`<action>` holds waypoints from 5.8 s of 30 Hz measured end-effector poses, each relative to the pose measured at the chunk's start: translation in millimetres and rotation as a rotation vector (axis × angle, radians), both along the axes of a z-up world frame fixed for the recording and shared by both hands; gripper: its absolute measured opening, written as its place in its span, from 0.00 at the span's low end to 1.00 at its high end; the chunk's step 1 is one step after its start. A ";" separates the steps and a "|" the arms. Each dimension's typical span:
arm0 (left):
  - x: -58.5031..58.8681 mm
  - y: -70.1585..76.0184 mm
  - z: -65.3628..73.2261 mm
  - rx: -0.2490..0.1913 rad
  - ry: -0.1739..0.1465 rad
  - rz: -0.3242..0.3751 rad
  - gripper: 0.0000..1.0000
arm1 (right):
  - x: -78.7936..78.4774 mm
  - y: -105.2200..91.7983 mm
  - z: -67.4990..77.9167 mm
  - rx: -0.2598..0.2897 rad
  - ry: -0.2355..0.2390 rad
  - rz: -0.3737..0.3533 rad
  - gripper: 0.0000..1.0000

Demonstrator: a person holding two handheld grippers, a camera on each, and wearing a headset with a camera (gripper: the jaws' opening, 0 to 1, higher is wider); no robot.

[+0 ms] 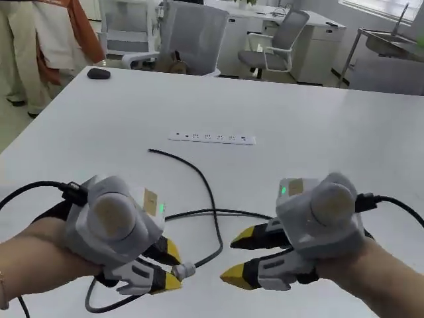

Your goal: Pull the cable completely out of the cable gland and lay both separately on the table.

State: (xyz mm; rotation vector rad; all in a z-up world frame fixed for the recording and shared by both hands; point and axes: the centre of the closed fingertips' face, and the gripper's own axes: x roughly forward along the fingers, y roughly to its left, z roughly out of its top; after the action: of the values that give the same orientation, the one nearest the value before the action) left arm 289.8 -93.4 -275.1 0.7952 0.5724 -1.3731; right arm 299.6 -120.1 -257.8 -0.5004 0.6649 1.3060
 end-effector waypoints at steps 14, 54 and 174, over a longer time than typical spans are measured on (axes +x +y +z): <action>-1.7 3.9 -6.3 0.082 -0.091 -0.133 0.17 | -11.3 38.7 -30.4 -0.080 0.124 0.339 0.25; 10.2 2.1 0.8 -0.242 0.294 0.173 0.16 | -3.2 41.6 -27.7 -0.107 -0.273 0.293 0.11; 13.3 -14.4 -21.5 -0.194 0.076 0.233 0.16 | 21.8 0.3 -63.7 -0.264 -0.317 0.010 0.24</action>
State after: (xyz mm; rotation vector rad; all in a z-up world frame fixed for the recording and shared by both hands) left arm 303.1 -107.8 -296.6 0.5045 0.5625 -1.2256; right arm 321.3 -119.8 -321.5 -0.9062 0.5702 1.1202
